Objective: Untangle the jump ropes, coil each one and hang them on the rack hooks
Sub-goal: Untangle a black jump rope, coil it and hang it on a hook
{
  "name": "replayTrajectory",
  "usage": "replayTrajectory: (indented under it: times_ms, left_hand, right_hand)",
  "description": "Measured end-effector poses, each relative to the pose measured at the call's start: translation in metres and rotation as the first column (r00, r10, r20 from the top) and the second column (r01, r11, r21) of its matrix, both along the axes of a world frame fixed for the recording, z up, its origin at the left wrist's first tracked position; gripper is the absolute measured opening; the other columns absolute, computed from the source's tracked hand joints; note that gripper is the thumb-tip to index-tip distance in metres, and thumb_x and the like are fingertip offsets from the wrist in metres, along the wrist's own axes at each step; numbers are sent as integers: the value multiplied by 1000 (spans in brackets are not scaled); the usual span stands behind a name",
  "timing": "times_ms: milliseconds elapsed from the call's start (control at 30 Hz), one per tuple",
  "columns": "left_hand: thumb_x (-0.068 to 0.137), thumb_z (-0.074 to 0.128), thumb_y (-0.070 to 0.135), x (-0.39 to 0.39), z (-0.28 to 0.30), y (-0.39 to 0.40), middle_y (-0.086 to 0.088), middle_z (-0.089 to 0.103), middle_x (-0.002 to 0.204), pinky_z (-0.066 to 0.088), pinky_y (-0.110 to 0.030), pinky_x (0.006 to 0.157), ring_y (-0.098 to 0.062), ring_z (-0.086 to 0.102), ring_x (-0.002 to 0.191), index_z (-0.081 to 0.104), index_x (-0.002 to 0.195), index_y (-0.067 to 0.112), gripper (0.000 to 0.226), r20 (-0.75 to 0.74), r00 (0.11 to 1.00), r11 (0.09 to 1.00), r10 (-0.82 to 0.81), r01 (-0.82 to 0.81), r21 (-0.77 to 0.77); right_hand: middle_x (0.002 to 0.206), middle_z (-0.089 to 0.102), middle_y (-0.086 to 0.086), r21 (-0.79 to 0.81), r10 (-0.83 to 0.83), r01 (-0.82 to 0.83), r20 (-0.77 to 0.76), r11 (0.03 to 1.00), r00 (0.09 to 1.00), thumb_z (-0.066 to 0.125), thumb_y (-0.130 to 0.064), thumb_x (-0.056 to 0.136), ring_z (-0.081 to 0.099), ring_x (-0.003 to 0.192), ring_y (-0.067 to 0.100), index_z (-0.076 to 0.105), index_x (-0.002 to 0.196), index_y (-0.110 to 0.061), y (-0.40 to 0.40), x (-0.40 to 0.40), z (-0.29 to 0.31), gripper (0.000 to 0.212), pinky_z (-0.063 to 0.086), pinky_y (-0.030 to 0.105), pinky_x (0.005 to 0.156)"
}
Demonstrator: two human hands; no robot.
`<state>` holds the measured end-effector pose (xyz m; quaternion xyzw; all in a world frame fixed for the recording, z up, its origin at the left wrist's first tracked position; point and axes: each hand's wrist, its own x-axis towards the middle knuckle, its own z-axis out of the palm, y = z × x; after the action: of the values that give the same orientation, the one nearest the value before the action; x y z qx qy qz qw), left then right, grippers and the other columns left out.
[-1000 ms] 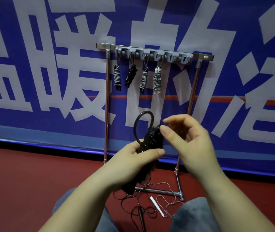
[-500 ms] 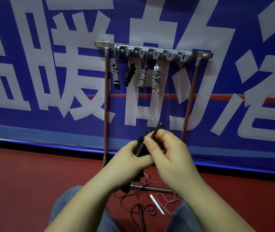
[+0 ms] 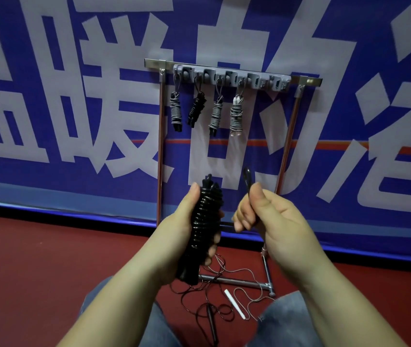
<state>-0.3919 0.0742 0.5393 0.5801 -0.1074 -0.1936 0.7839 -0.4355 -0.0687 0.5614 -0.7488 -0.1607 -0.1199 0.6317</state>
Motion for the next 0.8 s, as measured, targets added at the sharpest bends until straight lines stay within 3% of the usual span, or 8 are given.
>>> replayTrajectory:
  times_ms: [133,200,267,367,500,600,800]
  left_hand:
    - [95,32,41,-8,4,-3,-6,51,46,32,-13,35,-16,43,30,57,76,1,51,20,999,998,-48,49,-43]
    - [93,34,39,-13,4,-5,-5,52,48,33,-14,36,-16,43,33,57,77,3,45,32,997,996,-65,66,-53]
    - [85,38,50,-13,5,-5,-9,51,52,34,-18,39,-19,43,38,59,77,5,50,24,999,999,-44,45,-15]
    - [63,37,71,-12,8,-6,-12,49,52,35,-22,43,-20,44,38,60,78,4,72,0,998,998,-65,65,21]
    - [73,44,50,-14,15,-6,-8,50,46,36,-16,36,-17,44,31,54,70,3,49,-33,996,995,-85,83,-59]
    - [66,49,52,-18,8,-3,-9,52,54,38,-20,41,-19,45,38,59,71,8,45,-9,995,992,-103,102,-72]
    - [66,50,47,-23,5,-5,-10,51,55,37,-21,41,-19,45,38,68,78,13,40,0,996,985,-94,93,-146]
  right_hand:
    - [54,42,0,-119,-56,60,38,991,998,49,-41,90,43,58,12,42,53,-12,-1,1,3,48,41,17,62]
    - [57,42,8,-159,-104,112,57,981,993,53,-28,92,39,57,17,44,58,1,-1,1,5,46,37,20,57]
    - [59,40,10,-183,-129,138,62,973,990,54,-20,91,36,57,17,43,64,10,-1,1,6,42,33,21,53]
    - [58,38,10,-232,-133,150,87,961,987,56,-31,87,35,55,17,40,59,5,1,0,10,48,33,22,51]
    - [52,35,2,-159,-132,135,29,978,991,48,-46,88,38,55,16,36,53,-11,3,-3,15,51,42,33,62]
    - [55,31,4,-21,-83,83,-22,996,996,31,-63,83,37,54,15,30,54,-14,3,-4,19,57,48,24,68]
    - [56,27,8,-11,-76,76,-41,997,996,40,-35,94,31,52,17,30,54,-13,-2,0,23,47,47,21,63]
